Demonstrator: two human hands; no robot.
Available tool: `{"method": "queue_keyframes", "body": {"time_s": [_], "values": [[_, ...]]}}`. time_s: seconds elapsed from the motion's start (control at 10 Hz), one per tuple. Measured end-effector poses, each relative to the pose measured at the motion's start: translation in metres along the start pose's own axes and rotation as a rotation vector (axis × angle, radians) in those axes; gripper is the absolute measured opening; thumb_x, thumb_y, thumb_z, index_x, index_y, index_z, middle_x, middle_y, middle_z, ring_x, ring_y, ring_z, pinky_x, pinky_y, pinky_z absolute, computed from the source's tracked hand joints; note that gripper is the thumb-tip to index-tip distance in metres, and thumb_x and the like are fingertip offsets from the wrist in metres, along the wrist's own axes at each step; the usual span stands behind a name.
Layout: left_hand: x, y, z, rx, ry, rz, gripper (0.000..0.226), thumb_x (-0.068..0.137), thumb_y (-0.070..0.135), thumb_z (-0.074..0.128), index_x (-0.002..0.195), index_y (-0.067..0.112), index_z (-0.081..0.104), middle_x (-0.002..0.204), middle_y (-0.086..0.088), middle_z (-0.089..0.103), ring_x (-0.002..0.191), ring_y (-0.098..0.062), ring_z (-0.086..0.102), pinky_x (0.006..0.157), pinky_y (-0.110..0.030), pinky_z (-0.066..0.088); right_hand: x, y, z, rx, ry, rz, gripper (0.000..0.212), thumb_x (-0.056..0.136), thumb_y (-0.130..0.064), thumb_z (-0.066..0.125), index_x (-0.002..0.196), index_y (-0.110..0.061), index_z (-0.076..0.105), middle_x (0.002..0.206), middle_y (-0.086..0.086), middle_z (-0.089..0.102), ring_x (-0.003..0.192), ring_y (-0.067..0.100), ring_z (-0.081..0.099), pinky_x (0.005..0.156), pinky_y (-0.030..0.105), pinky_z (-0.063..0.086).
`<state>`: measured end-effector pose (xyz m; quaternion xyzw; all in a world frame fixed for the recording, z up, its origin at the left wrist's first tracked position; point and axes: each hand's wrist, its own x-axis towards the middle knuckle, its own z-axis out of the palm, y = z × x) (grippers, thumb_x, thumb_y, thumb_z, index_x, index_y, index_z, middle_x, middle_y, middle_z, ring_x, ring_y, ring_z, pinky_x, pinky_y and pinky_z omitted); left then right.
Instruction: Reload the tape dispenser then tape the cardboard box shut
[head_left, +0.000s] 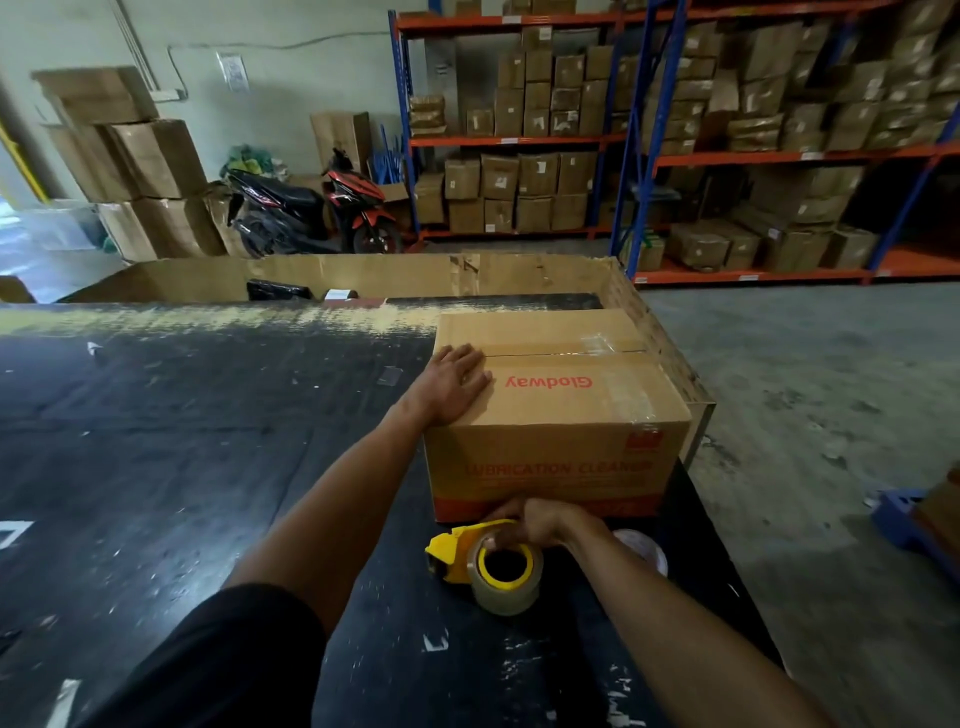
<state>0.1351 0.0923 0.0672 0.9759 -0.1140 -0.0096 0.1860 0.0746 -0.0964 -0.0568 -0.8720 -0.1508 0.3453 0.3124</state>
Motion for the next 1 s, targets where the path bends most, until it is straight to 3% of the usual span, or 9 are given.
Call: {"method": "queue_keyframes", "body": {"time_s": [0.2,0.3,0.4,0.5,0.6,0.8,0.9,1.0], "values": [[0.0,0.001,0.001,-0.036,0.021,-0.021,0.062,0.108,0.049,0.036,0.162,0.019,0.026,0.172,-0.004,0.016,0.16,-0.027,0.004,0.129,-0.049,0.007,-0.004,0.009,0.001,-0.084,0.067,-0.025,0.039,0.095,-0.035,0.073,0.133,-0.03,0.069,0.137,-0.001,0.068,0.122,0.021,0.062,0.099,0.034,0.049],[0.003,-0.002,0.004,-0.036,0.045,-0.04,0.063,0.106,0.052,0.038,0.16,0.021,0.031,0.171,-0.002,0.021,0.16,-0.026,0.009,0.128,-0.055,0.016,-0.009,0.009,0.005,-0.085,0.096,-0.047,0.036,0.097,-0.033,0.071,0.133,-0.027,0.069,0.137,-0.001,0.067,0.121,0.02,0.061,0.098,0.032,0.047],[0.0,0.001,0.002,0.059,0.195,-0.04,0.051,0.102,0.05,0.044,0.143,0.021,0.056,0.155,-0.002,0.05,0.142,-0.026,0.048,0.111,-0.056,0.045,-0.012,0.006,0.007,-0.108,0.102,-0.05,0.037,0.099,-0.03,0.069,0.135,-0.023,0.067,0.139,0.003,0.067,0.127,0.023,0.06,0.1,0.031,0.046],[-0.009,0.002,0.002,0.145,0.364,-0.039,0.039,0.101,0.038,0.043,0.118,0.019,0.073,0.127,-0.002,0.071,0.115,-0.025,0.066,0.102,-0.051,0.051,-0.016,0.003,0.008,-0.144,0.126,-0.034,0.045,0.099,-0.033,0.068,0.142,-0.026,0.061,0.145,0.002,0.062,0.13,0.026,0.058,0.107,0.039,0.047],[-0.013,0.003,0.005,0.239,0.451,-0.049,0.038,0.102,0.036,0.044,0.105,0.018,0.077,0.113,-0.004,0.076,0.11,-0.023,0.065,0.107,-0.047,0.043,-0.02,0.002,0.007,-0.155,0.142,-0.033,0.049,0.098,-0.041,0.066,0.145,-0.027,0.059,0.148,0.002,0.06,0.133,0.026,0.056,0.109,0.041,0.046],[-0.038,0.01,0.005,0.262,0.499,0.06,0.037,0.105,0.036,0.044,0.112,0.017,0.076,0.12,-0.005,0.076,0.122,-0.02,0.063,0.118,-0.045,0.031,-0.055,0.011,0.004,-0.238,0.159,-0.104,0.053,0.1,-0.051,0.058,0.147,-0.028,0.054,0.15,0.0,0.057,0.135,0.025,0.053,0.11,0.041,0.043],[-0.073,0.016,0.014,0.147,0.478,0.144,0.044,0.106,0.04,0.039,0.12,0.016,0.074,0.126,-0.004,0.074,0.13,-0.021,0.061,0.125,-0.05,0.026,-0.088,0.029,0.004,-0.293,0.198,-0.147,0.07,0.099,-0.061,0.051,0.159,-0.029,0.034,0.164,-0.002,0.038,0.15,0.021,0.036,0.119,0.039,0.033],[-0.139,0.014,0.045,-0.095,0.447,0.271,0.06,0.107,0.052,0.025,0.114,0.017,0.073,0.115,-0.002,0.076,0.11,-0.011,0.067,0.104,-0.045,0.051,-0.145,0.055,0.019,-0.214,0.187,-0.129,0.075,0.099,-0.06,0.051,0.163,-0.034,0.021,0.165,-0.017,0.009,0.15,0.003,0.0,0.126,0.04,0.012]]}}
